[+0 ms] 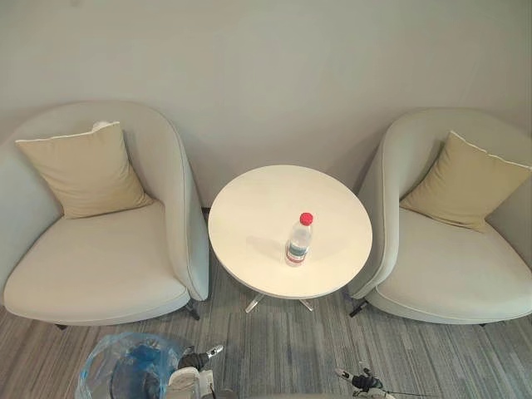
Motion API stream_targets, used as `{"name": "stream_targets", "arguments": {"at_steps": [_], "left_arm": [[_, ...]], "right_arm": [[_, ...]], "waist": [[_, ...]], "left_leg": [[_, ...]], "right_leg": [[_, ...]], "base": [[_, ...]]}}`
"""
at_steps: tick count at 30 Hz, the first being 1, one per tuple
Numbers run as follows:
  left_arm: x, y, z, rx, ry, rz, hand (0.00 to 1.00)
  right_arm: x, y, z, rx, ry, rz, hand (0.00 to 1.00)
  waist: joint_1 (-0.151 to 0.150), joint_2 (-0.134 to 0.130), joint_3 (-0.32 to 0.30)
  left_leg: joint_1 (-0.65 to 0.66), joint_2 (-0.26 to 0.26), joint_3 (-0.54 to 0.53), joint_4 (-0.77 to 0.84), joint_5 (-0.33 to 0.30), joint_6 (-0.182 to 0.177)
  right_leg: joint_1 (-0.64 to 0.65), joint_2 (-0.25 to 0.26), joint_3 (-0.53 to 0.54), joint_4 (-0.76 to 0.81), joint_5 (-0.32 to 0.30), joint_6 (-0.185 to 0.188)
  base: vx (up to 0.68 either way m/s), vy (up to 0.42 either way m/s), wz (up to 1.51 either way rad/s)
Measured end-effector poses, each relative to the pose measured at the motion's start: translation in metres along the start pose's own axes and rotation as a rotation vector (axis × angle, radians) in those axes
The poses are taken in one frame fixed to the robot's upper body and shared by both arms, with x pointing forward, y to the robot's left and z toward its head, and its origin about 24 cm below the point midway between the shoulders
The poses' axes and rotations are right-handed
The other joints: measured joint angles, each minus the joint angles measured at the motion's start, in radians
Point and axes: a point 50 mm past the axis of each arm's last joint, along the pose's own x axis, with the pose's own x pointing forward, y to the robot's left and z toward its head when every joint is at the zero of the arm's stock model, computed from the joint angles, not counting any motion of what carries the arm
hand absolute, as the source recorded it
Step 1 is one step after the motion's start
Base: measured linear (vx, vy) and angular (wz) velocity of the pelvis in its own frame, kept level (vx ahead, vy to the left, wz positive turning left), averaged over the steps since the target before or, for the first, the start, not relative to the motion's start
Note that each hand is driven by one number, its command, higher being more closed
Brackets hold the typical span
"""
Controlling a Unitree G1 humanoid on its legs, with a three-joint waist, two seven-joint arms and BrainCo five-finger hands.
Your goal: Gather rubbish on tea table into small bin, then transfer packed bag to large trash can.
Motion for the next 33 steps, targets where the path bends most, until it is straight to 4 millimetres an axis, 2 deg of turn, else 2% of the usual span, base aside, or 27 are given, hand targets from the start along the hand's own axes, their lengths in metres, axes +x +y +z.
{"name": "stream_targets", "arguments": {"at_steps": [3,5,7,8,9,10,11,14,18,24,28,33], "left_arm": [[0.0,0.0,-0.001,0.041,0.001,-0.008,0.0],[0.0,0.002,-0.001,0.067,0.0,-0.006,0.0],[0.0,0.008,-0.008,0.109,0.016,0.001,0.0],[-0.001,0.008,-0.009,0.104,0.019,0.0,0.0],[-0.001,0.009,-0.009,0.12,0.016,-0.001,0.0],[-0.001,0.009,-0.009,0.132,0.015,-0.004,0.0],[0.0,0.009,-0.008,0.16,0.01,-0.012,0.0],[0.0,0.01,-0.006,0.195,-0.001,-0.027,0.0],[0.0,0.009,-0.003,0.231,-0.017,-0.044,0.0],[0.0,0.005,0.004,0.271,-0.054,-0.068,0.0],[0.0,0.002,0.008,0.272,-0.074,-0.075,0.0],[0.0,0.001,0.012,0.272,-0.089,-0.075,0.0]], "right_arm": [[0.001,0.001,0.014,-0.04,-0.059,0.012,0.0],[0.001,0.001,0.035,-0.084,-0.149,0.022,0.0],[-0.003,-0.003,0.071,-0.129,-0.298,0.021,0.0],[-0.005,-0.005,0.079,-0.136,-0.334,0.019,0.0],[-0.009,-0.008,0.097,-0.176,-0.415,0.008,0.0],[-0.011,-0.009,0.103,-0.18,-0.441,0.007,0.0],[-0.019,-0.01,0.124,-0.217,-0.537,0.0,0.0],[-0.03,-0.007,0.145,-0.261,-0.648,-0.003,0.0],[-0.041,0.0,0.161,-0.302,-0.743,0.008,0.0],[-0.055,0.014,0.191,-0.372,-0.871,0.047,0.0],[-0.064,0.034,0.21,-0.41,-0.946,0.106,0.0],[-0.069,0.05,0.216,-0.435,-0.976,0.154,0.0]], "waist": [[0.0,0.012,-0.007],[0.0,0.014,-0.008],[0.001,0.014,-0.008],[0.001,0.014,-0.008],[0.001,0.013,-0.007],[0.002,0.013,-0.007],[0.002,0.011,-0.007],[0.0,0.004,-0.004],[0.002,0.003,-0.002],[0.008,0.016,0.017],[0.014,0.035,0.035],[0.019,0.044,0.054]], "left_leg": [[0.002,-0.003,-0.029,-0.036,0.021,-0.002],[0.001,-0.003,-0.048,-0.052,0.032,-0.004],[-0.001,-0.004,-0.073,-0.056,0.033,-0.003],[-0.002,-0.005,-0.082,-0.057,0.033,-0.003],[-0.004,-0.007,-0.088,-0.061,0.033,-0.003],[-0.006,-0.008,-0.091,-0.061,0.033,-0.003],[-0.018,-0.01,-0.105,-0.061,0.034,-0.001],[-0.028,-0.015,-0.137,-0.059,0.035,0.001],[-0.037,-0.017,-0.176,-0.057,0.035,0.001],[-0.062,-0.021,-0.246,-0.052,0.035,0.001],[-0.075,-0.023,-0.273,-0.05,0.037,0.003],[-0.093,-0.027,-0.314,-0.049,0.037,0.004]], "right_leg": [[-0.001,0.006,-0.001,-0.014,0.005,-0.002],[-0.007,0.012,-0.001,-0.022,0.011,-0.007],[-0.008,0.017,0.006,-0.035,0.021,-0.007],[-0.009,0.018,0.009,-0.036,0.022,-0.006],[-0.014,0.018,0.014,-0.04,0.027,-0.005],[-0.015,0.018,0.016,-0.043,0.029,-0.006],[-0.02,0.021,0.023,-0.063,0.043,-0.007],[-0.02,0.023,0.029,-0.09,0.059,-0.007],[-0.018,0.024,0.025,-0.102,0.065,-0.01],[-0.019,0.026,-0.007,-0.108,0.066,-0.01],[-0.012,0.028,-0.025,-0.121,0.068,-0.014],[0.0,0.029,-0.049,-0.132,0.069,-0.014]], "base": [[0.0,-0.027,0.06],[0.0,-0.014,0.04],[-0.01,-0.018,-0.07],[-0.01,-0.005,-0.13],[-0.01,0.003,-0.08],[-0.02,0.019,-0.12],[-0.02,0.024,-0.09],[-0.01,0.012,-0.05],[0.0,-0.009,0.03],[-0.01,-0.021,0.16],[0.01,-0.019,0.15],[0.03,-0.012,0.2]]}}
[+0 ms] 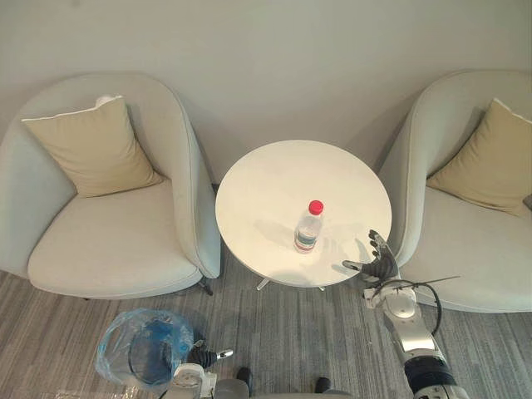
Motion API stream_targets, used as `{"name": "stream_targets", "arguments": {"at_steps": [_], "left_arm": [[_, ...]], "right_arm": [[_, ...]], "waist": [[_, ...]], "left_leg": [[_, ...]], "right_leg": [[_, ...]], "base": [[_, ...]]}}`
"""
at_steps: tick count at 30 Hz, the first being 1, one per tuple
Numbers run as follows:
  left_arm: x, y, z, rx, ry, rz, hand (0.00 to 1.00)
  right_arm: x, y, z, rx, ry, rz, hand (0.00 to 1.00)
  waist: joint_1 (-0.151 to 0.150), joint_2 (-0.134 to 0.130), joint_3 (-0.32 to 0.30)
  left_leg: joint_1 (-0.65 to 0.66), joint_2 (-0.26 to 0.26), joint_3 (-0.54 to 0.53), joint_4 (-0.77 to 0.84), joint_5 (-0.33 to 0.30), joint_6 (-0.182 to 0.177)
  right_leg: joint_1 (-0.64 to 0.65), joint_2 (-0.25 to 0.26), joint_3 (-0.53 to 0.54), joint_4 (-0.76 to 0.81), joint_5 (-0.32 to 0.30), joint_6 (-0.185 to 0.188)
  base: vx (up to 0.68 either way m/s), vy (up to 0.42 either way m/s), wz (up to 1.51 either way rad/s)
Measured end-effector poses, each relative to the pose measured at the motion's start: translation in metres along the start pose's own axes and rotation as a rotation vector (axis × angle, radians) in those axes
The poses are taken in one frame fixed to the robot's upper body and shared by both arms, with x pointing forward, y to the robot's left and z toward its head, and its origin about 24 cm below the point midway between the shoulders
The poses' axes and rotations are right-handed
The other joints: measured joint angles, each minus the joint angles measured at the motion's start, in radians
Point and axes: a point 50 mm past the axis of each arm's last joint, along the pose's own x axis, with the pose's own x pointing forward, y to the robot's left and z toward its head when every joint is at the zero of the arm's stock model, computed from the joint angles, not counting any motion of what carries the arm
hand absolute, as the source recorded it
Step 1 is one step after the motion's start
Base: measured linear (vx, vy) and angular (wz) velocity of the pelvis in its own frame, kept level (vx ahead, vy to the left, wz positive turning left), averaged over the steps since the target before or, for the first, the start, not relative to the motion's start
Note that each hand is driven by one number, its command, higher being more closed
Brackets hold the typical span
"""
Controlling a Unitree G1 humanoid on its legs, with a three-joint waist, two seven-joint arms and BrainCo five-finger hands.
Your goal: Gather rubbish on tea table into small bin, then transfer packed bag to large trash can.
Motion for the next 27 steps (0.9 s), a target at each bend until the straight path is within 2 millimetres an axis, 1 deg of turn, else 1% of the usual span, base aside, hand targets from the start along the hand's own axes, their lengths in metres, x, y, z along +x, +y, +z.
{"name": "stream_targets", "arguments": {"at_steps": [4,7,8,10,11,12,15,17,19,21,22,26,27], "left_arm": [[0.0,0.0,0.004,-0.001,-0.017,0.001,0.0],[0.001,-0.001,0.006,-0.004,-0.022,0.003,0.0],[0.001,-0.001,0.008,-0.005,-0.029,0.002,0.0],[0.001,-0.002,0.012,-0.007,-0.039,0.0,0.0],[0.002,-0.003,0.015,-0.01,-0.051,0.0,0.0],[0.002,-0.004,0.017,-0.011,-0.055,0.0,0.0],[0.002,-0.003,0.02,-0.013,-0.064,0.011,0.0],[0.002,-0.002,0.02,-0.015,-0.066,0.017,0.0],[0.002,-0.002,0.024,-0.017,-0.082,0.021,0.0],[0.002,-0.001,0.025,-0.021,-0.085,0.028,0.0],[0.002,0.0,0.025,-0.022,-0.085,0.038,0.0],[0.002,0.001,0.026,-0.024,-0.089,0.045,0.0],[0.003,0.001,0.028,-0.025,-0.096,0.046,0.0]], "right_arm": [[0.004,0.006,0.005,-0.002,-0.015,0.021,0.0],[0.006,0.009,0.003,-0.001,0.001,0.032,0.0],[0.007,0.01,0.003,0.0,0.002,0.035,0.0],[0.01,0.011,0.008,0.003,-0.011,0.033,0.0],[0.012,0.01,0.012,0.004,-0.024,0.027,0.0],[0.014,0.011,0.015,0.005,-0.034,0.026,0.0],[0.02,0.009,0.025,0.008,-0.063,-0.006,0.0],[0.02,0.01,0.027,0.01,-0.068,-0.013,0.0],[0.025,0.01,0.035,0.014,-0.093,-0.019,0.0],[0.027,0.01,0.039,0.02,-0.105,-0.029,0.0],[0.028,0.012,0.042,0.027,-0.111,-0.035,1.0],[0.031,0.017,0.052,0.052,-0.136,-0.045,1.0],[0.033,0.017,0.055,0.054,-0.144,-0.047,1.0]], "waist": [[0.014,0.002,0.012],[0.021,0.005,0.015],[0.029,0.008,0.023],[0.033,0.013,0.038],[0.043,0.015,0.049],[0.045,0.017,0.052],[0.045,0.023,0.063],[0.046,0.023,0.065],[0.052,0.027,0.08],[0.058,0.028,0.083],[0.063,0.028,0.084],[0.071,0.03,0.085],[0.079,0.032,0.09]], "left_leg": [[-0.011,-0.001,-0.015,0.001,0.0,0.0],[-0.016,-0.004,-0.039,0.0,0.0,0.0],[-0.015,-0.006,-0.048,0.001,0.0,0.0],[-0.015,-0.007,-0.06,0.001,0.0,0.0],[-0.017,-0.007,-0.061,0.001,0.0,0.0],[-0.021,-0.008,-0.063,0.001,0.0,0.0],[-0.055,-0.012,-0.09,0.015,0.0,0.0],[-0.064,-0.013,-0.102,0.021,0.0,0.0],[-0.066,-0.013,-0.114,0.021,0.0,0.0],[-0.068,-0.013,-0.116,0.021,0.0,-0.001],[-0.068,-0.013,-0.119,0.021,0.0,-0.001],[-0.074,-0.015,-0.133,0.021,0.0,-0.001],[-0.076,-0.015,-0.14,0.022,0.0,-0.001]], "right_leg": [[-0.001,0.0,-0.011,-0.001,0.001,-0.001],[0.006,0.0,-0.026,-0.001,0.001,-0.002],[0.011,0.0,-0.03,-0.001,0.001,-0.002],[0.017,0.0,-0.034,-0.001,0.001,-0.002],[0.016,0.0,-0.034,-0.001,0.001,-0.002],[0.013,0.0,-0.035,-0.001,0.001,-0.002],[-0.001,0.0,-0.054,0.0,0.002,-0.002],[-0.002,0.001,-0.062,0.0,0.002,-0.003],[-0.001,0.001,-0.062,0.006,0.002,-0.003],[-0.002,0.001,-0.062,0.009,0.002,-0.004],[-0.002,0.001,-0.062,0.011,0.004,-0.006],[-0.002,0.0,-0.062,0.014,0.004,-0.006],[-0.002,0.0,-0.061,0.017,0.004,-0.006]], "base": [[0.02,-0.003,0.15],[0.02,0.002,0.24],[0.01,0.004,0.23],[0.0,0.005,0.18],[-0.02,0.005,0.06],[-0.02,0.004,0.1],[0.0,-0.006,0.22],[0.01,-0.009,0.27],[0.01,-0.002,0.16],[0.0,0.007,0.08],[0.01,0.01,0.07],[0.02,0.004,0.13],[0.01,-0.002,0.13]]}}
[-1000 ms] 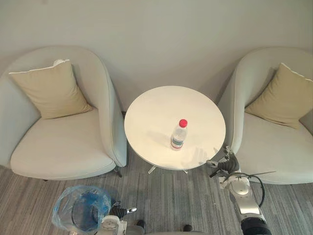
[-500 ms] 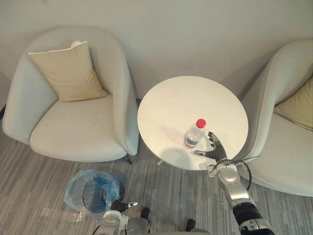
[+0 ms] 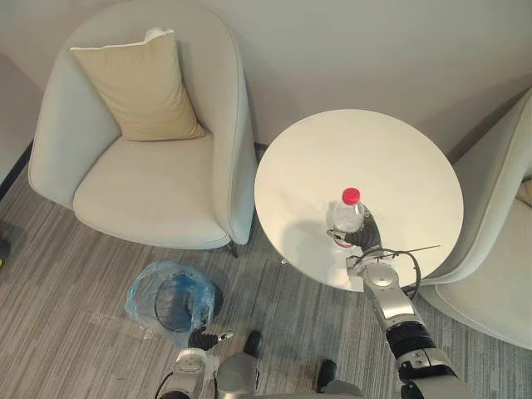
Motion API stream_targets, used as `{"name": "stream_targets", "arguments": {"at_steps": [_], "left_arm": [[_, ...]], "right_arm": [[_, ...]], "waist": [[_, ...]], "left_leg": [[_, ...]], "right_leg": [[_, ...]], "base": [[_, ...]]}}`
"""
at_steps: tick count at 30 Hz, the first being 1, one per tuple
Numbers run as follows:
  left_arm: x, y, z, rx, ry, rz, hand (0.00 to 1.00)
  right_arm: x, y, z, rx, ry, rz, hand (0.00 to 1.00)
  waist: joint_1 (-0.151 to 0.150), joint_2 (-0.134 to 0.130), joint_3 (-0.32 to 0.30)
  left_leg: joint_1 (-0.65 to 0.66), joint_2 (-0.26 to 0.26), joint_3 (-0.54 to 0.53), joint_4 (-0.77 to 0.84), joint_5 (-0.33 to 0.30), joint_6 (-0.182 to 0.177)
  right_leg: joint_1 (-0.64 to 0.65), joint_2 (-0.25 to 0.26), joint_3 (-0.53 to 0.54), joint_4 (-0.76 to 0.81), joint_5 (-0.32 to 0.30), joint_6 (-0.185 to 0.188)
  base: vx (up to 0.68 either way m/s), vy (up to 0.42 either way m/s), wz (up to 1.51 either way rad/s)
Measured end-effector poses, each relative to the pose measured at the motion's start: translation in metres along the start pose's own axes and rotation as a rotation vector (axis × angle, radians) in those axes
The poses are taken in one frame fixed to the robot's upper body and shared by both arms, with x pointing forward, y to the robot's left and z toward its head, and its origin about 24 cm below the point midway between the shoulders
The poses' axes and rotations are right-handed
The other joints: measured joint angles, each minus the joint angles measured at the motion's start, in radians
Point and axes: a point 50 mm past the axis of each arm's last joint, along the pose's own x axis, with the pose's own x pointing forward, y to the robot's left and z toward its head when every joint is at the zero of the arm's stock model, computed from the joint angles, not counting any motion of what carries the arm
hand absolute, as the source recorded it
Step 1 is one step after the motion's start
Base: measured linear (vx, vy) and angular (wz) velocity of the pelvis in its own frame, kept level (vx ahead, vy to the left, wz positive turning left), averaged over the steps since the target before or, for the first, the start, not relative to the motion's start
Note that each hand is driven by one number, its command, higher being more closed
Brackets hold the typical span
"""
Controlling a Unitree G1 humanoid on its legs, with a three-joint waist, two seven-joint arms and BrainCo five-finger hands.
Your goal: Gather rubbish on tea table into small bin, then transfer packed bag to large trash can.
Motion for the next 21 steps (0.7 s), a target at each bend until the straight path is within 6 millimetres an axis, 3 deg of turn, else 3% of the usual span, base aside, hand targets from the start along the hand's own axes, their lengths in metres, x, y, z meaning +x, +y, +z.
{"name": "stream_targets", "arguments": {"at_steps": [7,11,13,14,15,16,17,18,20,21], "left_arm": [[0.001,0.007,0.0,0.009,0.002,0.019,0.0],[-0.005,0.013,-0.026,0.043,0.086,0.028,0.0],[-0.01,0.011,-0.042,0.057,0.141,0.022,0.0],[-0.012,0.011,-0.046,0.062,0.154,0.019,0.0],[-0.012,0.012,-0.05,0.064,0.167,0.024,0.0],[-0.012,0.015,-0.05,0.072,0.167,0.026,0.0],[-0.012,0.015,-0.05,0.075,0.17,0.025,0.0],[-0.014,0.011,-0.054,0.077,0.183,0.017,0.0],[-0.017,0.011,-0.062,0.089,0.213,0.013,0.0],[-0.018,0.012,-0.066,0.091,0.223,0.015,0.0]], "right_arm": [[0.005,0.003,0.009,0.025,-0.022,0.002,1.0],[0.0,0.006,0.006,0.035,-0.016,0.014,1.0],[-0.011,0.002,0.003,0.041,-0.027,0.016,1.0],[-0.013,0.002,0.003,0.045,-0.033,0.017,1.0],[-0.019,0.0,0.006,0.053,-0.053,0.016,1.0],[-0.026,-0.003,0.009,0.061,-0.076,0.013,1.0],[-0.028,-0.005,0.01,0.058,-0.088,0.014,1.0],[-0.029,-0.007,0.009,0.054,-0.092,0.018,1.0],[-0.037,-0.007,0.001,0.06,-0.065,0.024,1.0],[-0.044,-0.007,-0.002,0.066,-0.057,0.031,1.0]], "waist": [[0.018,0.008,0.026],[0.018,0.009,0.025],[0.016,0.016,0.026],[0.016,0.017,0.025],[0.015,0.013,0.024],[0.014,-0.004,0.017],[0.007,-0.001,0.015],[0.004,0.024,0.005],[-0.004,0.026,0.001],[-0.005,0.015,-0.002]], "left_leg": [[-0.001,0.0,-0.013,0.012,0.0,0.0],[0.026,0.011,-0.014,0.017,0.0,0.0],[0.048,0.031,-0.014,0.034,0.0,0.0],[0.054,0.036,-0.018,0.037,-0.001,0.0],[0.052,0.033,-0.018,0.047,-0.002,0.0],[0.045,0.01,-0.021,0.061,-0.012,-0.002],[0.043,-0.001,-0.026,0.08,-0.031,-0.01],[0.032,0.001,-0.027,0.123,-0.057,-0.009],[0.029,-0.006,-0.019,0.189,-0.06,-0.009],[0.017,-0.01,-0.015,0.208,-0.092,-0.015]], "right_leg": [[0.001,0.0,0.006,0.019,0.0,0.0],[0.001,0.001,0.029,0.066,0.0,0.001],[-0.036,0.007,0.04,0.164,-0.024,0.017],[-0.04,0.011,0.045,0.166,-0.05,0.019],[-0.032,0.031,0.062,0.069,-0.063,0.013],[-0.033,0.036,0.064,-0.033,0.035,0.011],[-0.027,0.034,0.034,-0.04,0.021,0.003],[-0.018,0.042,0.045,-0.04,0.022,0.004],[0.003,0.036,0.065,-0.034,0.022,0.005],[0.005,0.032,0.08,-0.024,0.022,0.005]], "base": [[0.01,0.002,0.06],[0.05,-0.004,-0.08],[0.05,-0.001,-0.11],[0.02,-0.007,-0.05],[0.0,-0.036,0.05],[0.03,-0.054,0.13],[0.07,-0.095,-0.04],[0.14,-0.054,-0.2],[0.13,0.005,-0.3],[0.1,0.046,-0.33]]}}
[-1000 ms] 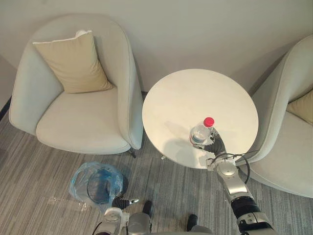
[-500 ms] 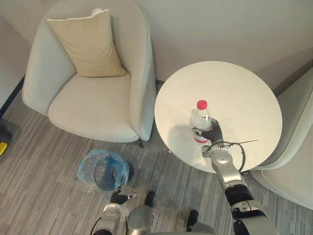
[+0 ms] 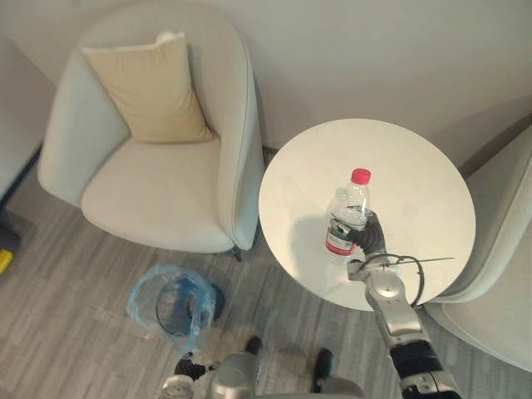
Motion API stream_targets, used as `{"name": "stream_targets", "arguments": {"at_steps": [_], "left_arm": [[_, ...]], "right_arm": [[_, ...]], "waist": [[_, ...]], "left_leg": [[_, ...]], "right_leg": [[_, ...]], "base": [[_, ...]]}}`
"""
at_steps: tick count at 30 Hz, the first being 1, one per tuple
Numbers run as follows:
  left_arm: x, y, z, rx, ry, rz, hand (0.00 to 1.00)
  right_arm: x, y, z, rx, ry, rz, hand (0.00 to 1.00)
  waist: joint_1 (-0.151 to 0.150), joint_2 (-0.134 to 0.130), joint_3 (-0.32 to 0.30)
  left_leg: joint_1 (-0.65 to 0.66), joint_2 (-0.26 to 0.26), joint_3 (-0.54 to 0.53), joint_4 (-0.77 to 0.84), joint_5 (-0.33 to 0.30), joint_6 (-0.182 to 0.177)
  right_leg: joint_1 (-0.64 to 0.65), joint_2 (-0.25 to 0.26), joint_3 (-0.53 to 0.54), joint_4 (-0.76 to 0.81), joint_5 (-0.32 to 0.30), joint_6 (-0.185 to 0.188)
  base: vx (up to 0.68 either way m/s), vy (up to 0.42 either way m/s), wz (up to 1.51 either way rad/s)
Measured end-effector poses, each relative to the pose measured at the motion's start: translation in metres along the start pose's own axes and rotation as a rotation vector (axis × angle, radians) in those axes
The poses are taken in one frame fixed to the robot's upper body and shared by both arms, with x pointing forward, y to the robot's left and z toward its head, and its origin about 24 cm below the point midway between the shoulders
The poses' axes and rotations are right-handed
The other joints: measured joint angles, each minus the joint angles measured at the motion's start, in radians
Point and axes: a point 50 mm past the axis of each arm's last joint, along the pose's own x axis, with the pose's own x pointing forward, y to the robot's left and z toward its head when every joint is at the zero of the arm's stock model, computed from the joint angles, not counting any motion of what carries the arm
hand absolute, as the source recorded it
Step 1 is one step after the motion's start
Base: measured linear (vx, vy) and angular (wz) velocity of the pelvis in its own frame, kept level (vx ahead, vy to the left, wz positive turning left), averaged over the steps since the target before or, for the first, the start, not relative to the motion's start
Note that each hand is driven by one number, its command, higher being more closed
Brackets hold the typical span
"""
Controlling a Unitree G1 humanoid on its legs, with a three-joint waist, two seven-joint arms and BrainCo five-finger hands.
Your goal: Gather rubbish on tea table into small bin, then transfer packed bag to large trash can.
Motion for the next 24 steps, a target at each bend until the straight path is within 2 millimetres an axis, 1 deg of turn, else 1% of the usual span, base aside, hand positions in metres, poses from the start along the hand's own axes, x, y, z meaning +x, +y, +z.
{"name": "stream_targets", "arguments": {"at_steps": [1,2,3,4,5,6,10,16,20,24], "left_arm": [[-0.001,-0.002,-0.005,0.001,0.011,-0.005,0.0],[-0.001,-0.004,-0.005,0.004,0.016,-0.008,0.0],[-0.001,-0.003,-0.008,0.015,0.028,-0.006,0.0],[-0.001,-0.001,-0.009,0.023,0.031,-0.006,0.0],[-0.001,-0.001,-0.009,0.024,0.03,-0.006,0.0],[-0.001,0.001,-0.01,0.027,0.034,-0.003,0.0],[-0.001,0.004,-0.013,0.051,0.039,0.0,0.0],[-0.001,0.005,-0.013,0.068,0.036,0.001,0.0],[-0.001,0.006,-0.013,0.079,0.037,0.001,0.0],[-0.002,0.007,-0.02,0.082,0.058,0.001,0.0]], "right_arm": [[-0.004,-0.003,0.001,-0.004,-0.008,0.003,1.0],[-0.005,-0.005,0.002,-0.004,-0.013,-0.003,1.0],[-0.008,-0.011,0.0,0.001,-0.009,-0.027,1.0],[-0.014,-0.016,-0.003,0.0,0.003,-0.039,1.0],[-0.015,-0.017,-0.005,-0.001,0.01,-0.042,1.0],[-0.02,-0.018,-0.01,-0.004,0.032,-0.034,1.0],[-0.033,-0.014,-0.023,0.023,0.089,-0.037,1.0],[-0.042,-0.018,-0.032,0.012,0.127,-0.044,1.0],[-0.05,-0.02,-0.038,-0.015,0.158,-0.045,1.0],[-0.061,-0.015,-0.046,0.014,0.199,-0.046,1.0]], "waist": [[-0.008,0.019,-0.022],[-0.015,0.03,-0.029],[-0.027,0.017,-0.033],[-0.028,0.007,-0.04],[-0.029,0.002,-0.043],[-0.029,-0.011,-0.055],[-0.033,-0.028,-0.074],[-0.038,-0.031,-0.079],[-0.049,-0.032,-0.079],[-0.061,-0.039,-0.104]], "left_leg": [[0.022,0.009,-0.016,-0.115,0.026,0.008],[0.036,0.016,-0.011,-0.13,0.028,0.008],[0.044,0.01,-0.01,-0.14,0.029,0.008],[0.047,0.003,-0.009,-0.14,0.029,0.008],[0.048,0.0,-0.008,-0.139,0.029,0.008],[0.052,-0.006,-0.004,-0.139,0.029,0.008],[0.088,-0.014,0.004,-0.139,0.029,0.008],[0.09,-0.014,0.009,-0.139,0.031,0.01],[0.09,-0.015,0.009,-0.141,0.036,0.018],[0.09,-0.015,0.013,-0.171,0.064,0.019]], "right_leg": [[-0.004,0.013,0.007,0.002,-0.002,0.002],[-0.003,0.021,0.01,0.002,-0.007,0.008],[-0.003,0.012,0.012,0.002,-0.015,0.016],[-0.002,0.004,0.011,0.005,-0.014,0.016],[-0.002,0.002,0.011,0.005,-0.014,0.016],[0.0,-0.005,0.011,0.004,-0.014,0.016],[0.033,-0.014,0.009,0.004,-0.014,0.016],[0.033,-0.014,0.008,0.002,-0.014,0.016],[0.033,-0.014,0.007,0.001,-0.014,0.015],[0.033,-0.014,0.008,-0.033,0.016,0.012]], "base": [[0.08,0.039,-0.33],[0.09,0.039,-0.23],[0.06,0.052,-0.1],[0.07,0.066,-0.07],[0.04,0.069,-0.07],[0.03,0.047,-0.07],[0.02,0.028,-0.05],[-0.04,-0.002,-0.04],[-0.07,-0.006,0.0],[-0.1,0.001,-0.03]]}}
